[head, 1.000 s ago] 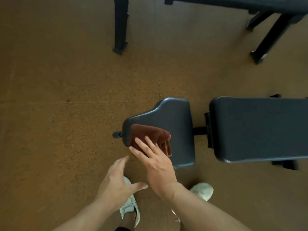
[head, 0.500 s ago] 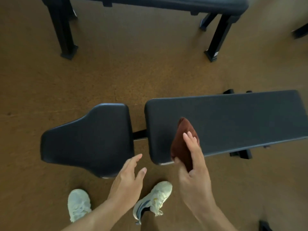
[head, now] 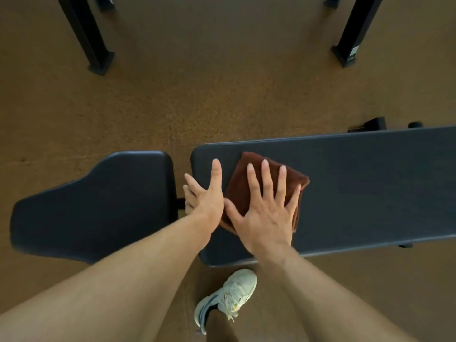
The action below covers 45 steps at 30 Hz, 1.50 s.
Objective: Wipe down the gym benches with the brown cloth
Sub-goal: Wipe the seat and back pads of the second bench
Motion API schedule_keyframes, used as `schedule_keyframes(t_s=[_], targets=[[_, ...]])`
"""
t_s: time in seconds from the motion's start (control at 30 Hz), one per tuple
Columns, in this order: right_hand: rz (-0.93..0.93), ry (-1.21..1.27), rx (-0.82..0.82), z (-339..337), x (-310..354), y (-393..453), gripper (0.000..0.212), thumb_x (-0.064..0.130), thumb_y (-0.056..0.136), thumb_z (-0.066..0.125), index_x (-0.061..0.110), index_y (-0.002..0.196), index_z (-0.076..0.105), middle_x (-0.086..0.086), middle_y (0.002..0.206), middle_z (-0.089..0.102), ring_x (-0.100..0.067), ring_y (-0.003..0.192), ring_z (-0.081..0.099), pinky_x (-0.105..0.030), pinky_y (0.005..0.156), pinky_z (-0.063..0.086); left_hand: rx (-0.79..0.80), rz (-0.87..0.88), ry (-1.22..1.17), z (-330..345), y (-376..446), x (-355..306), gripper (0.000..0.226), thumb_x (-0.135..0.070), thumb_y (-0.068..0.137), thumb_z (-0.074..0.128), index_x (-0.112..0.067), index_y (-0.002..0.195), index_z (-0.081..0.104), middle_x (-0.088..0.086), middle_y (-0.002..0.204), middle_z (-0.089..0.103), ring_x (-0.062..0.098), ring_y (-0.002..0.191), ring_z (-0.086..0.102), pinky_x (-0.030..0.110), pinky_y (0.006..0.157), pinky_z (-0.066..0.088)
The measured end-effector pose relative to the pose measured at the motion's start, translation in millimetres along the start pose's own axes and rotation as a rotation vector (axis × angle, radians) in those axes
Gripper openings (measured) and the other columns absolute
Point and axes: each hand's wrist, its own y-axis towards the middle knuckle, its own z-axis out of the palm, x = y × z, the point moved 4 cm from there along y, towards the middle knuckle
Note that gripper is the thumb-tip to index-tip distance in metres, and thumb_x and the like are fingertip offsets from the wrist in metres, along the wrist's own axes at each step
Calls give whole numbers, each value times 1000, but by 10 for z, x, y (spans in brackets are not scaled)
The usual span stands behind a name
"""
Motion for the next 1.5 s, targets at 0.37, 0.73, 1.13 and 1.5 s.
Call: schedule_keyframes(t_s=[0.37,0.73,1.13,1.5], targets=[[-155,-11,-151,-203,166,463,67,67,103,35,40,164,24,5,175,19,-29,163,-2,-66,127,3,81,46,-73,-16,43,38,109,-96,71,23,-43,157,-16,-8,171,-10,26,158,-5,61,124,2],[-426,-132,-32,27,649,192,75,67,97,44,43,164,20,6,175,14,-30,163,-4,-70,125,5,439,-55,-385,-782,109,761,92,-88,82,24,-39,160,16,-8,170,14,17,156,15,46,127,9],[-252,-187,56,433,637,-1040,80,56,96,55,44,165,17,7,176,3,-32,163,-5,-72,124,17,254,87,-190,-1149,-84,872,71,-77,93,37,-40,153,37,-8,154,47,16,138,48,50,120,32],[-257,-129,88,-167,818,885,72,67,103,34,44,164,7,7,176,5,-26,162,-7,-61,128,-7,189,333,138,-940,-95,737,94,-18,96,69,-41,160,6,-13,168,16,11,150,29,38,117,33]])
